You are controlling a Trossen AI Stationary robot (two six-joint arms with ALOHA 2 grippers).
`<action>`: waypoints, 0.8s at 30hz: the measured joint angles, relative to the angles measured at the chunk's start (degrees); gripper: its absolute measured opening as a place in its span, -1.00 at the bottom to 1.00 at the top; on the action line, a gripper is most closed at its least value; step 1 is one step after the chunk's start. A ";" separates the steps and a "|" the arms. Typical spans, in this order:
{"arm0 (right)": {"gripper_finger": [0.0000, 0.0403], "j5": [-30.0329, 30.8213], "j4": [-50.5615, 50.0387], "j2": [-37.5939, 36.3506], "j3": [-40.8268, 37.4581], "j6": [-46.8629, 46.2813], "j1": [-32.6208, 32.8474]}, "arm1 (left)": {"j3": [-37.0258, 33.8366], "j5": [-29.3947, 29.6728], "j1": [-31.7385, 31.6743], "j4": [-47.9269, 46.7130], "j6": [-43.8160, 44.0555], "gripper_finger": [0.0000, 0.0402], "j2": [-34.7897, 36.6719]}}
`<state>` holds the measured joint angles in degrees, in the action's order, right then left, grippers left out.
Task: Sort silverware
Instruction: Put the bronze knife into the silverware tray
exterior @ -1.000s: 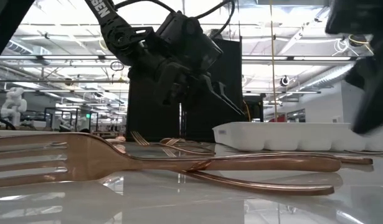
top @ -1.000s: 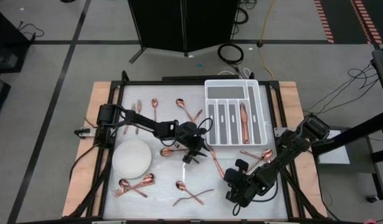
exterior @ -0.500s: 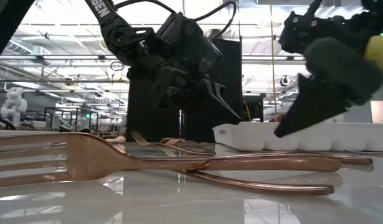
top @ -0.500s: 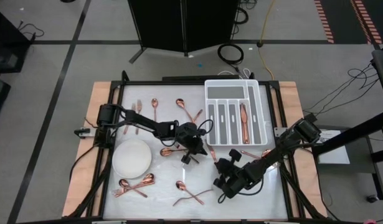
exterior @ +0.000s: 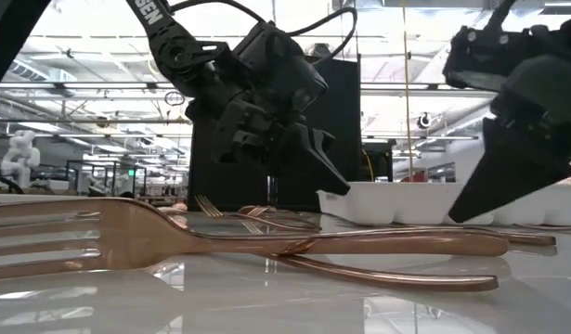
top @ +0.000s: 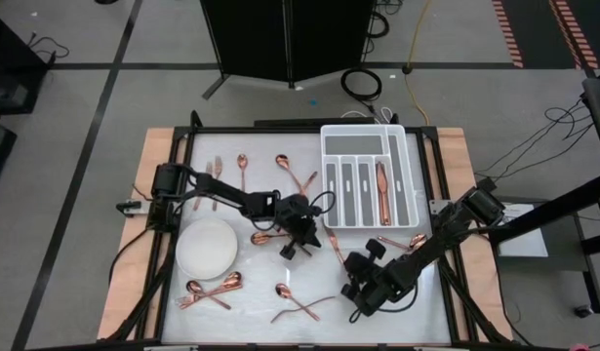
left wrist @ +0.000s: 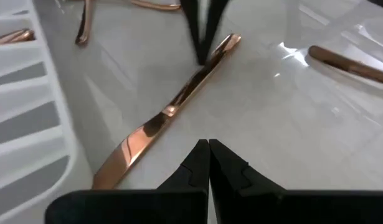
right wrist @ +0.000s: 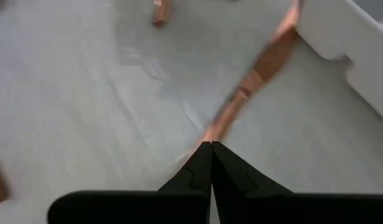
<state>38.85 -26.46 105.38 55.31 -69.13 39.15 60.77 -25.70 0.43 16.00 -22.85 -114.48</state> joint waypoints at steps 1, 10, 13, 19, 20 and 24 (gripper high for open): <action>-1.00 -0.16 -0.91 0.00 0.00 -1.11 0.17 | 0.00 -0.02 0.11 0.01 0.00 -1.00 0.00; -1.00 -7.05 4.78 1.23 0.00 -1.58 1.51 | 0.00 -0.06 0.10 0.10 0.00 -1.00 0.00; -1.00 -6.32 7.92 2.46 0.15 -1.41 2.27 | 0.00 -0.06 0.10 -0.03 0.00 -1.00 0.00; -1.00 -7.80 9.82 3.42 4.02 2.89 2.54 | 0.00 -0.06 0.10 -0.03 0.05 -1.00 -0.01; -1.00 -8.38 10.12 3.43 5.06 5.19 2.54 | 0.00 -0.05 0.14 -0.03 0.07 -1.00 0.00; -1.00 -8.86 4.02 3.39 9.68 13.00 1.92 | 0.00 -0.04 0.65 0.26 0.07 -1.00 0.00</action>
<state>29.99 -22.44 108.77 64.99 -56.13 41.08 60.77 -25.74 1.08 16.25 -22.79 -114.48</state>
